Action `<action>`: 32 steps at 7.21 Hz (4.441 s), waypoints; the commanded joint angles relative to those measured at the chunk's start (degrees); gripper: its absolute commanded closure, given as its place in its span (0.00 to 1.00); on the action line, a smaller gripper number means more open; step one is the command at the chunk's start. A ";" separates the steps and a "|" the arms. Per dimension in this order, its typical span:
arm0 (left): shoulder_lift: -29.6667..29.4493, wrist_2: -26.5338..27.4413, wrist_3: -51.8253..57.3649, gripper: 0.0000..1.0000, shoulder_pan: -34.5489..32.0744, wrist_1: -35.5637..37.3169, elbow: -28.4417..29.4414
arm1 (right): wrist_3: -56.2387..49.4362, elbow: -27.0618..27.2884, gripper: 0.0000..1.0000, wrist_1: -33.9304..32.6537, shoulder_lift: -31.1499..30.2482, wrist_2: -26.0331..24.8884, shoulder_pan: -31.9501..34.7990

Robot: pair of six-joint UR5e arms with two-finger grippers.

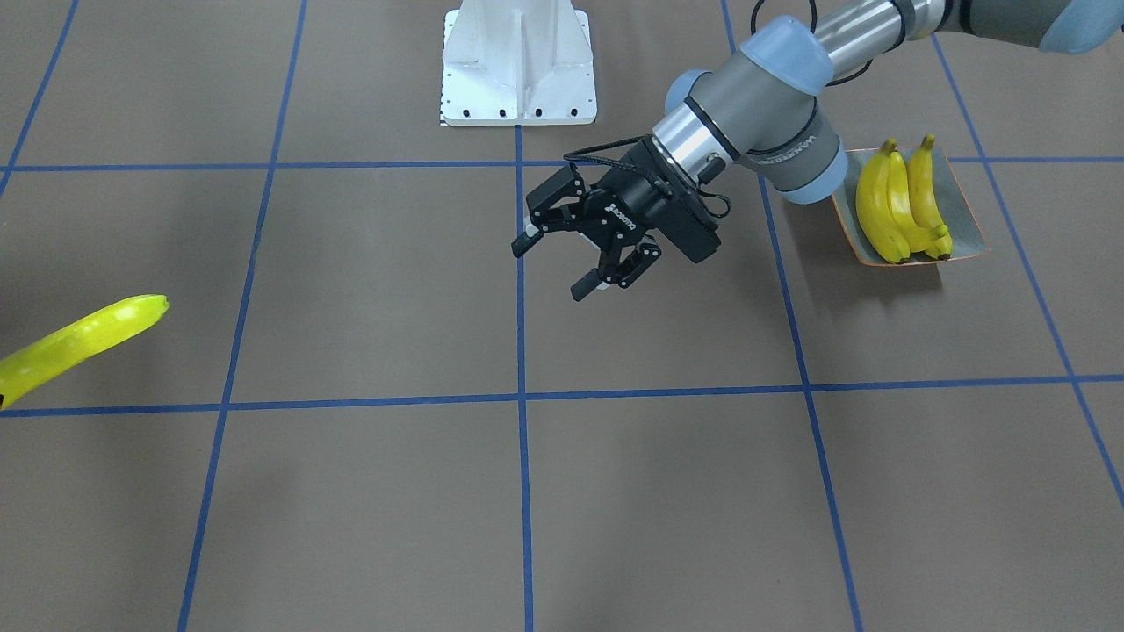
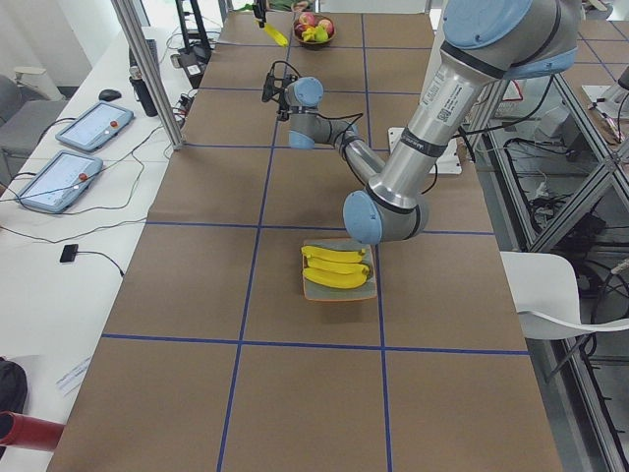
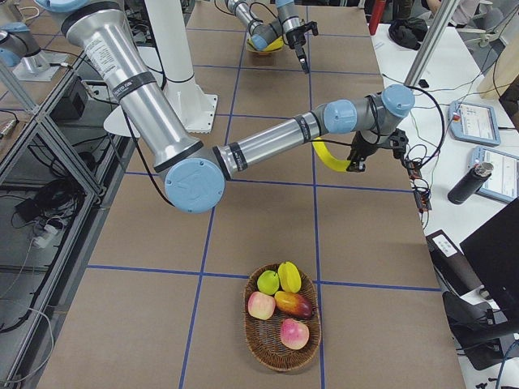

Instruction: Transfer all bananas from basket to plate

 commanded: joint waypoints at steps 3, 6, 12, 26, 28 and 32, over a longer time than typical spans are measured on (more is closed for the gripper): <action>-4.60 12.66 -5.00 0.01 7.11 -10.21 4.18 | 17.70 7.35 1.00 0.32 -0.63 5.71 -7.76; -4.87 15.58 -5.09 0.01 9.32 -12.77 4.27 | 20.73 8.59 1.00 1.62 -0.63 5.90 -8.74; -5.13 20.68 -7.98 0.01 12.31 -23.04 10.07 | 32.32 7.71 1.00 10.77 1.03 5.46 -13.57; -6.01 28.06 -10.97 0.03 11.87 -23.23 11.39 | 53.17 4.28 1.00 11.04 8.43 8.18 -15.69; -6.36 28.33 -13.17 0.03 10.64 -23.06 11.39 | 53.17 4.37 1.00 11.13 7.99 8.01 -16.48; -6.71 28.33 -13.35 0.15 10.38 -23.05 12.88 | 53.25 4.72 1.00 11.13 7.90 8.09 -16.57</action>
